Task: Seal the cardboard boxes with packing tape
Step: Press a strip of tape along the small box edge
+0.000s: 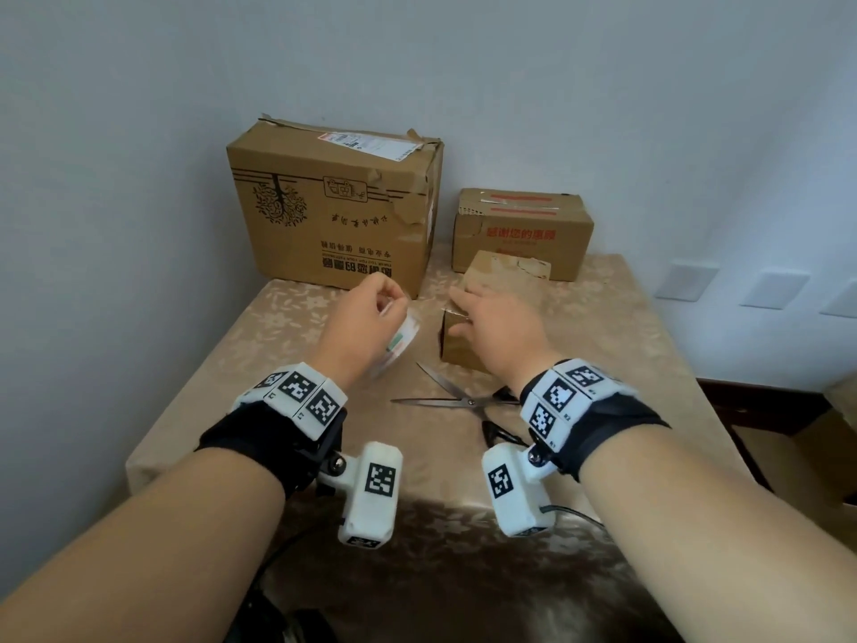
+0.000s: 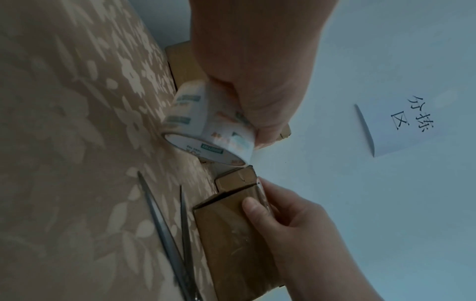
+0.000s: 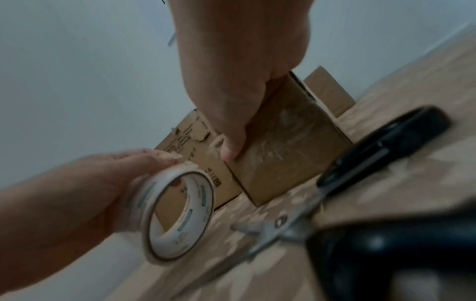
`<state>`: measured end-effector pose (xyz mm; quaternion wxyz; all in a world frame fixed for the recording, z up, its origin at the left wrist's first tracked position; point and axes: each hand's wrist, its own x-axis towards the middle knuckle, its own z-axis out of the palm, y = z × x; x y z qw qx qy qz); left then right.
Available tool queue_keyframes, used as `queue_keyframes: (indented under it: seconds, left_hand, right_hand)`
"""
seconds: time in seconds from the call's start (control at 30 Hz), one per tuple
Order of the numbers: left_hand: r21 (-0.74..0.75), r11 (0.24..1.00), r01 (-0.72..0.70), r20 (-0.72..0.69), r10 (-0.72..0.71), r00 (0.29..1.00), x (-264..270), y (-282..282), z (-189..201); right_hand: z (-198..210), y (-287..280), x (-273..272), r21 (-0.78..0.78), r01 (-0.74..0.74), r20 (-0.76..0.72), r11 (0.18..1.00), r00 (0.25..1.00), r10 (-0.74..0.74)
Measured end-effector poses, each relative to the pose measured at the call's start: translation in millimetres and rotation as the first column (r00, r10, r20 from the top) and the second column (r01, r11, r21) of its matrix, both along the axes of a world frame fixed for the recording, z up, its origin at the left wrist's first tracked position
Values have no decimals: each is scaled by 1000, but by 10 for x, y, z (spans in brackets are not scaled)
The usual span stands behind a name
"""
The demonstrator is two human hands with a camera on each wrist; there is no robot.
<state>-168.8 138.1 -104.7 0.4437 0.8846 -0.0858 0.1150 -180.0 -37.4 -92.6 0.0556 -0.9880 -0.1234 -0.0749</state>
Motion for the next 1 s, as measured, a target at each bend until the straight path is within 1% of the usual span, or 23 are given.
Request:
queue_keyframes:
  seconds: [0.1,0.13,0.23,0.33,0.43,0.47,0.57,0.63,0.67,0.73,0.77,0.8,0.93,1.0]
  left_hand:
    - [7,1000,13,6,-13,1000,52,-31,-4]
    - [7,1000,19,10,-19,1000,56,-63,11]
    - [25,998,56,49,-57,997,64,-193,61]
    - [81,995,60,110,-68,992,69,-296,120]
    - [81,996,46,174,-60,983,75,-347,175]
    - [66,997,43,171,-53,984,69,-360,191]
    - [37,999,28,138,-33,990,49,-391,215]
    - [25,999,29,123,-32,992,25,-410,224]
    - [18,999,30,123,-32,992,16,-414,228]
    - [-22,999,32,111,-29,993,2,-410,251]
    - [-53,998,28,92,-23,995,4,-402,268]
    - [-78,997,20,73,-14,997,8,-394,285]
    - [-110,994,8,13,-7,1000,-6,-415,322]
    - [-111,994,17,-12,-18,1000,-21,-445,322]
  right_hand:
    - [25,-225,124,70,-39,-135,997,990,48]
    - [27,-337,143,83,-50,-133,995,989,61]
    - [-39,-610,77,122,-33,-31,992,999,37]
    - [-130,-653,-70,279,2,5,960,1000,-3]
    - [-151,-550,-127,489,51,-44,871,998,-34]
    - [-160,-515,-115,520,63,-37,852,998,-51]
    - [-207,-466,-53,477,69,25,876,996,-91]
    - [-233,-488,-33,460,14,34,888,999,-33]
    - [-238,-516,-28,489,-20,29,872,1000,6]
    - [-230,-582,-41,586,-62,22,808,998,61]
    - [-228,-618,-50,615,-68,32,786,998,61]
    - [-238,-645,-56,615,-58,40,786,998,43]
    - [-203,-637,-128,540,61,43,840,994,-101]
    - [-167,-595,-137,421,70,89,904,989,-118]
